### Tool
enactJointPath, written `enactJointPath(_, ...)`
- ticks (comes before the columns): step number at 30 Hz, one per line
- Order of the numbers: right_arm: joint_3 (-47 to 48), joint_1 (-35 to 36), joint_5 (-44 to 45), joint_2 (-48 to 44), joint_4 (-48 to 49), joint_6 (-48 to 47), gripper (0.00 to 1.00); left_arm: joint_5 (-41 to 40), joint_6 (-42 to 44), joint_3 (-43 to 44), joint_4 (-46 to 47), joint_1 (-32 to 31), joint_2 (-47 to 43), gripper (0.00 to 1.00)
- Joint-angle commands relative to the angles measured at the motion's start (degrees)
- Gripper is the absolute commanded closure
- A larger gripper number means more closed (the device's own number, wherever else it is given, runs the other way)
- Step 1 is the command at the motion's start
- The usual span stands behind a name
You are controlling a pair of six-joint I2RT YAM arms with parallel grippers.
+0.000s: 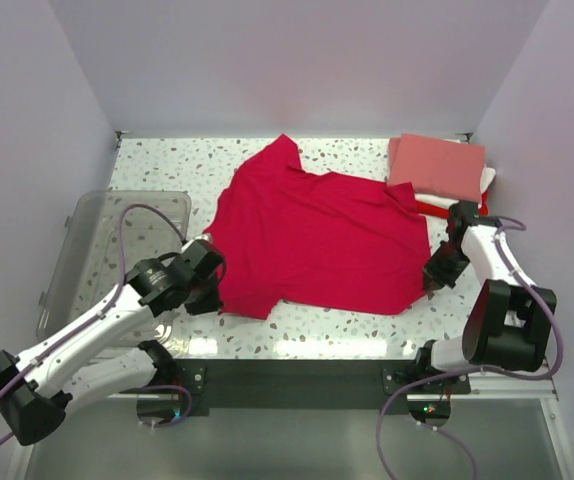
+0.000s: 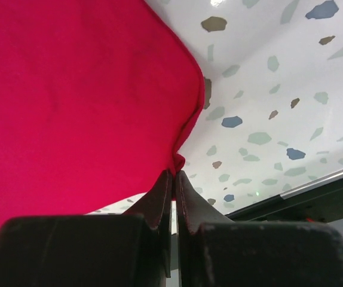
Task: Fold and stack the t-shirts
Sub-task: Flatten the tshirt out
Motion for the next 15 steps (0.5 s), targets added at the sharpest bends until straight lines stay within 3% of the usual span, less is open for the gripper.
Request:
enactJointPath(1, -0.8, 2.8, -1.8, -4.7, -2.6, 2.7, 1.00, 0.7, -2.7, 3.7, -5.7, 0.4, -2.7, 1.00)
enactJointPath(11, -3.0, 9.1, -3.5, -16.2, -8.7, 4.9, 1.00, 6.0, -6.1, 4.4, -10.7, 0.3, -7.7, 1.00)
enactJointPath(15, -1.8, 10.1, -2.7, -19.0, -11.1, 4.5, 1.00, 4.0, -5.2, 6.7, -9.5, 0.3, -5.6, 1.00)
